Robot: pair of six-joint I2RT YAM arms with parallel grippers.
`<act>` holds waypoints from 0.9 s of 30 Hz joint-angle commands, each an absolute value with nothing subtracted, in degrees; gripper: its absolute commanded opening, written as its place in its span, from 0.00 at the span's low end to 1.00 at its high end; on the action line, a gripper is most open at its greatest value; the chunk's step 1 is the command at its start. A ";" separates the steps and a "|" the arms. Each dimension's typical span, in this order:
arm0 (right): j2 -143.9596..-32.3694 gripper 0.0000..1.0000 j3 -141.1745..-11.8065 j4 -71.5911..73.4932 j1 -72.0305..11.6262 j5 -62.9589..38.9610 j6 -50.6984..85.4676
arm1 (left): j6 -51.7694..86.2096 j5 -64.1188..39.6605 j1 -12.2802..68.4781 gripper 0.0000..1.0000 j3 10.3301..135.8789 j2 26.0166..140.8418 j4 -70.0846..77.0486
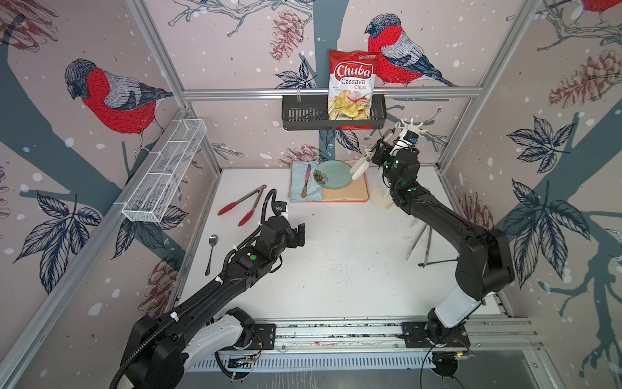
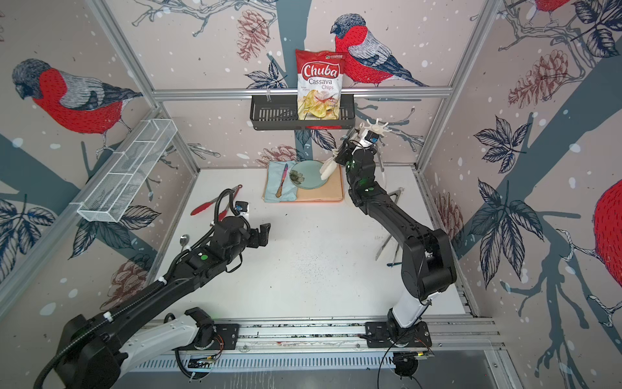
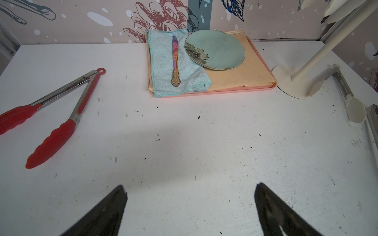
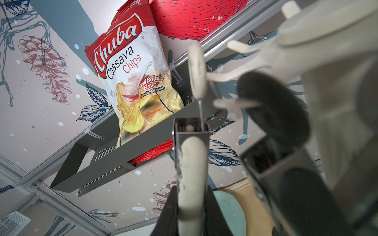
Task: Hang food tongs on kitchen utensil racks
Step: Hang the food tongs on the rack.
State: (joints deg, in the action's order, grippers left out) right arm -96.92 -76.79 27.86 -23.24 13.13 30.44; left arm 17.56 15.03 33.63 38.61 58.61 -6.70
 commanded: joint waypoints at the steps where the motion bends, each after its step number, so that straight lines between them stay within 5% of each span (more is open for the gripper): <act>1: -96.51 0.00 -76.14 30.15 -22.94 13.70 32.13 | 17.58 15.47 33.67 0.96 38.94 58.75 -5.94; 13: -95.58 0.00 -74.02 30.76 -22.32 13.77 33.40 | 17.09 15.38 33.62 0.96 39.45 59.41 -5.80; 18: -95.26 0.36 -74.18 30.99 -22.59 12.19 32.47 | 16.83 15.56 33.58 0.96 39.68 59.36 -5.88; 27: -93.37 0.64 -75.11 29.10 -22.85 10.08 30.50 | 16.98 15.57 33.29 0.96 40.98 59.58 -5.89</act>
State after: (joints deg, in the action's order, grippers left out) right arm -94.41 -75.11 28.12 -22.63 11.40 31.35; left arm 16.64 15.03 33.45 40.21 59.42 -6.68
